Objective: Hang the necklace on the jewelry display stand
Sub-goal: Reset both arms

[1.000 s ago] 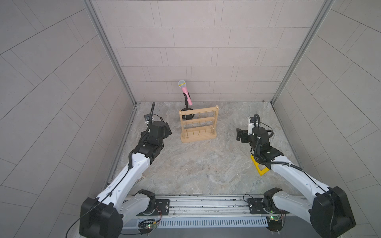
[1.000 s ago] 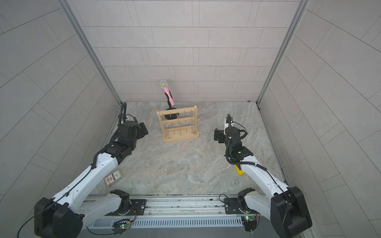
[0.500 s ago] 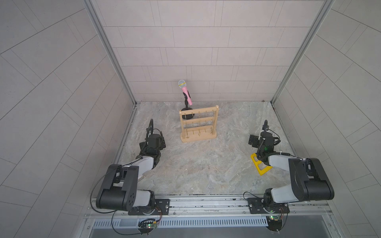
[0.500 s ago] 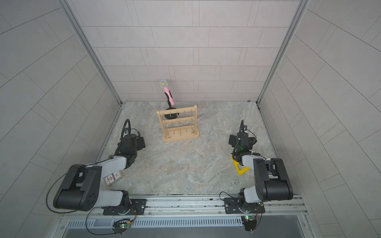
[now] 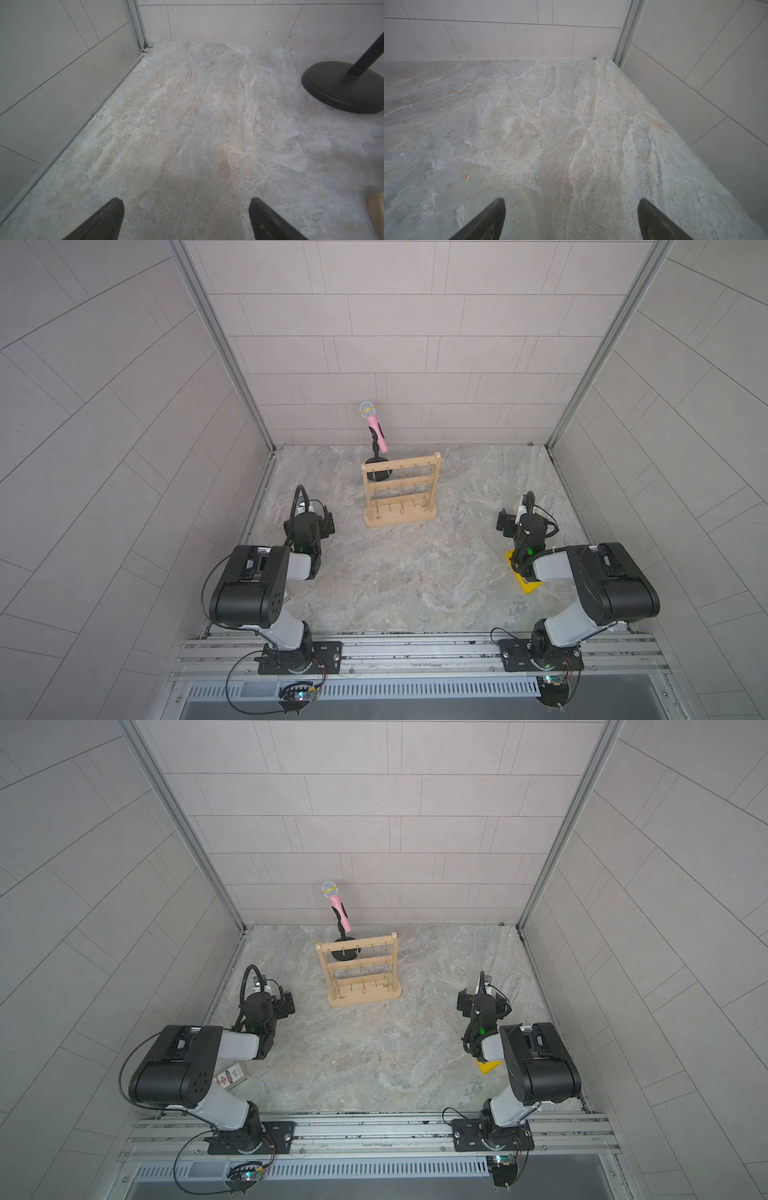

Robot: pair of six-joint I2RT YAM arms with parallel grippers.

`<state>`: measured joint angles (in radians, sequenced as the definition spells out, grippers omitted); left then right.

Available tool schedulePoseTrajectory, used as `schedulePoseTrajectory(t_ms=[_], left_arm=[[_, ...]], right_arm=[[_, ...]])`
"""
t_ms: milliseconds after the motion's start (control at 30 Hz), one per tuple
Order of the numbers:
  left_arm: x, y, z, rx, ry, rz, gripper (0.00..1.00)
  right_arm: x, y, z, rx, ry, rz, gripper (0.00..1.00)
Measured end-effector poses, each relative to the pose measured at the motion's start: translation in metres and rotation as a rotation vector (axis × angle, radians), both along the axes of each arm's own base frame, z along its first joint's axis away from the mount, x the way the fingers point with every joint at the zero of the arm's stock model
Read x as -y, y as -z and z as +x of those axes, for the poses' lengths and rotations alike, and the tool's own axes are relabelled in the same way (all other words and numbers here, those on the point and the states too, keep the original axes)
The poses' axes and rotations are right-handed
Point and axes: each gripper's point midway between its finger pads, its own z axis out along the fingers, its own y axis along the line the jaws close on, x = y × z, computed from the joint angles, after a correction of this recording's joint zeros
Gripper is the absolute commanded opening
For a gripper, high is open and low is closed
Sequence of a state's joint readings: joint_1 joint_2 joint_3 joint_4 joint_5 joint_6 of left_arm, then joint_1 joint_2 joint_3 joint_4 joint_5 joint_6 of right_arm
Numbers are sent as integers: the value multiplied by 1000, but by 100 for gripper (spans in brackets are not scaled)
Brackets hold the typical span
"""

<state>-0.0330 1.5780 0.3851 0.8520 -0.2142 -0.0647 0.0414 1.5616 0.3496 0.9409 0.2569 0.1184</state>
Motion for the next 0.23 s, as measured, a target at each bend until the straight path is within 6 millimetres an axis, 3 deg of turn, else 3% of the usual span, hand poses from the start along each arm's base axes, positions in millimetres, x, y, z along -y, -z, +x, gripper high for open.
schedulePoseTrajectory(t_ms=[233], left_arm=[[1, -5, 2, 20, 9, 12, 100]], right_arm=[[4, -6, -1, 12, 51, -35, 100]])
